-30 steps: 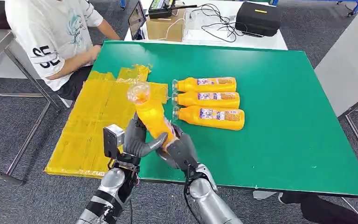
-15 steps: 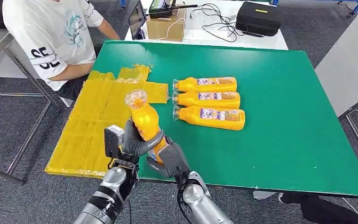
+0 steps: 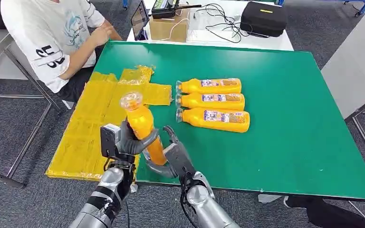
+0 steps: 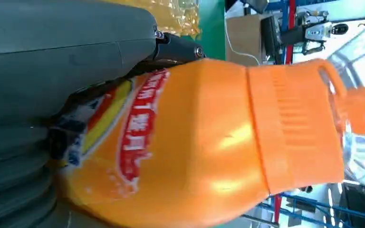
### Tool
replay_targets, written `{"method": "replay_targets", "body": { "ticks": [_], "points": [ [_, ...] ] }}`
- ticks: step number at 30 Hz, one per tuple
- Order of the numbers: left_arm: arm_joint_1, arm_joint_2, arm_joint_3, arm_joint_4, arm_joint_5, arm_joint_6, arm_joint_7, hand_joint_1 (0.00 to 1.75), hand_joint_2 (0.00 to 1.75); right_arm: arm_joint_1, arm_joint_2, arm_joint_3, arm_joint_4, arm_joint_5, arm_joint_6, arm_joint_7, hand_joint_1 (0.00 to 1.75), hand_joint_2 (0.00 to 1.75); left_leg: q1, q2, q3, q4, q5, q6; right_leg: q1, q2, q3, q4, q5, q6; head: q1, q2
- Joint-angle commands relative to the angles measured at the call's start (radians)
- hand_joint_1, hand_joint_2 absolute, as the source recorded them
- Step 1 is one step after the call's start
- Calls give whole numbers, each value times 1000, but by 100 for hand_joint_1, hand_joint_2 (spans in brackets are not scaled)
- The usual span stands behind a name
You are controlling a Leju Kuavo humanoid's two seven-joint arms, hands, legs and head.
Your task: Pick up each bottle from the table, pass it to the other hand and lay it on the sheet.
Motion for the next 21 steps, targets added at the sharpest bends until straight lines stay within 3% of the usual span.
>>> {"method": "replay_targets", "body": {
  "ticks": [1, 5, 9, 15, 21],
  "points": [
    [-63, 114, 93, -48, -128, 137, 1, 175, 175, 70, -71, -77, -268, -31, -81, -39, 0, 175, 1, 0, 1, 0, -1, -1, 1, -1, 1, 0, -1, -1, 0, 0],
    [-92, 147, 135, -53, -244, 184, 21, 175, 175, 95, -81, -131, -383, -32, -98, -22, 0, 175, 1, 0, 0, 0, 0, -1, 1, -1, 0, 0, 0, -1, 0, 0],
    [-157, 232, 116, 17, -487, 289, 62, 175, 175, 93, -100, -190, -466, -59, -103, -33, 0, 175, 1, -1, 1, 1, 0, -1, 1, -2, 1, 1, -1, -2, 0, 0],
    [-236, 322, 35, 246, -843, 284, 73, 175, 175, 64, -94, -212, -414, -73, -49, -35, 0, 175, 1, -1, 3, -1, 1, -2, 1, -2, 3, 0, -1, -2, 0, 0],
    [-270, 358, -63, 425, -993, 214, 80, 175, 175, 47, -82, -203, -360, -81, -7, -53, 0, 175, 1, 0, 4, -1, 1, -1, 1, -1, 4, 0, -1, -2, 0, 0]
  ]
}}
